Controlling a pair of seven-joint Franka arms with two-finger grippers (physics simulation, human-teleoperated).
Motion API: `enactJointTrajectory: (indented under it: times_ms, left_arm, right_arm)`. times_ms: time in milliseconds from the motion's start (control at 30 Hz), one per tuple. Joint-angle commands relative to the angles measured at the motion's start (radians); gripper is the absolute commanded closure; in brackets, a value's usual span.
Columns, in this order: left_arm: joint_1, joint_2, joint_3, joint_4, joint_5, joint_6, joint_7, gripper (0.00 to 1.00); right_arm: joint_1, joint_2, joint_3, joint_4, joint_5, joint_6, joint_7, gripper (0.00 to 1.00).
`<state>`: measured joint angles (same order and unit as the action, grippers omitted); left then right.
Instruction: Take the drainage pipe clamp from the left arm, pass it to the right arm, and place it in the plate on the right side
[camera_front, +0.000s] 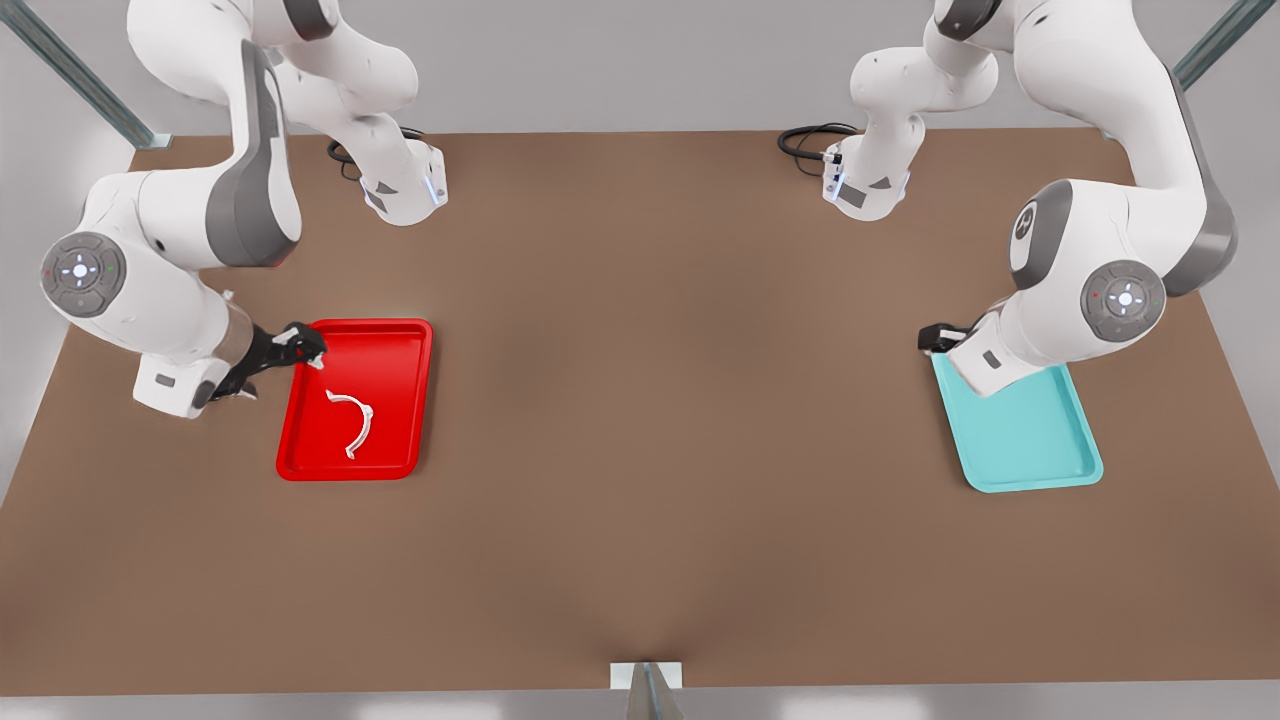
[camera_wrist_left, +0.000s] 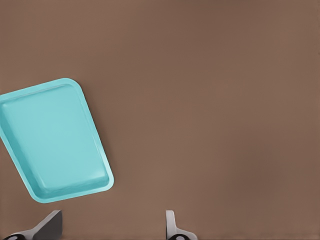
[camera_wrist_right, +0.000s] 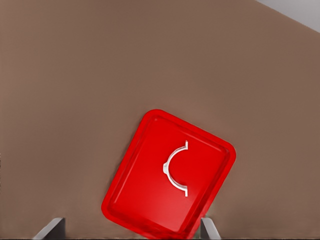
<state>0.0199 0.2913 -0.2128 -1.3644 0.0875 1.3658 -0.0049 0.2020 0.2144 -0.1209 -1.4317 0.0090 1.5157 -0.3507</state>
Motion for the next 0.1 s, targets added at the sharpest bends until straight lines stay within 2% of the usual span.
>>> enactJointTrajectory:
  times_ms: [0, 67]
  left_arm:
    - [0.000, -0.001, 0.000, 0.001, 0.000, -0.010, 0.043, 0.00]
    - [0.000, -0.003, 0.000, 0.001, -0.002, -0.017, 0.043, 0.00]
  right_arm:
    - [-0.009, -0.026, 0.000, -0.038, -0.030, -0.042, 0.323, 0.00]
    - [-0.010, -0.024, -0.003, -0.038, -0.026, -0.040, 0.305, 0.00]
